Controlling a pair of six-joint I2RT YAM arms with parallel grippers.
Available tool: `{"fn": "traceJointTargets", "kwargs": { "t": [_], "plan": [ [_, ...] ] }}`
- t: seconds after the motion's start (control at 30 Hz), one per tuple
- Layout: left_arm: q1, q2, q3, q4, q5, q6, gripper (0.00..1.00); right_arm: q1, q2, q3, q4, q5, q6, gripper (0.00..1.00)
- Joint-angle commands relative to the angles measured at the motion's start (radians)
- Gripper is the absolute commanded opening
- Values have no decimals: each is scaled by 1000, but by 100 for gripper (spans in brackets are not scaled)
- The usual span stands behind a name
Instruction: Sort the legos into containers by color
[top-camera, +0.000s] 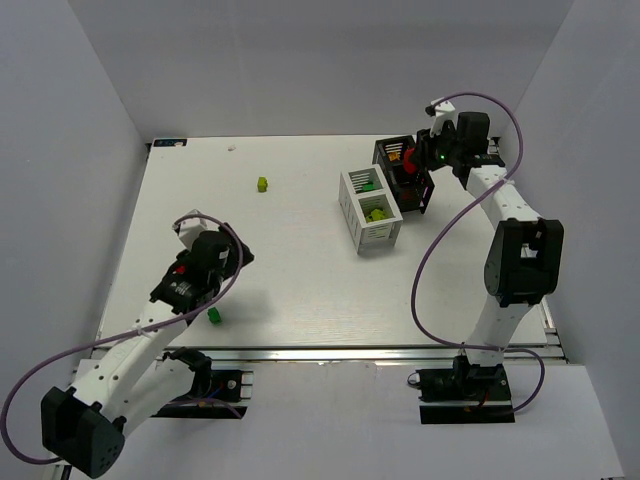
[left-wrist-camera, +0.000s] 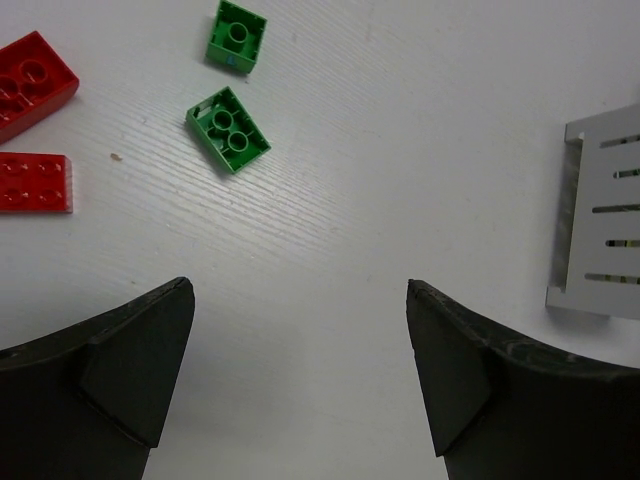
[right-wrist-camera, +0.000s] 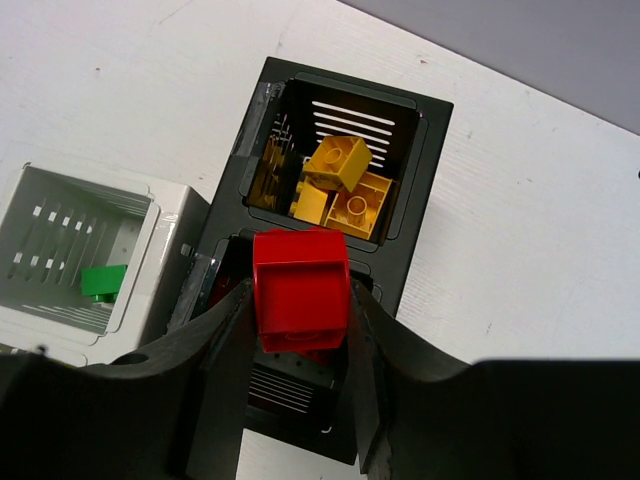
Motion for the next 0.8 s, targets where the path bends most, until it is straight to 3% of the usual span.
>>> {"fn": "traceJointTargets", "kwargs": {
  "t": [0.0,0.33,0.57,0.7,0.77],
  "plan": [
    [52,5,45,-19,41,3,96,-6,-3,22,36,7,-21,25],
    [230,114,102,-37,152,-7,95,-6,-8,-4,19,-19,-30,56],
    [327,134,88,-13,232,-42,94,-6,-18,-15,19,-31,-48,64],
    [368,146,97,-29,238,-62,94,-6,-52,-9,-21,-122,-117,72],
    [385,163,103,-45,232,-69,94,-6,-73,-7,-76,-195,-238,88]
  ]
}}
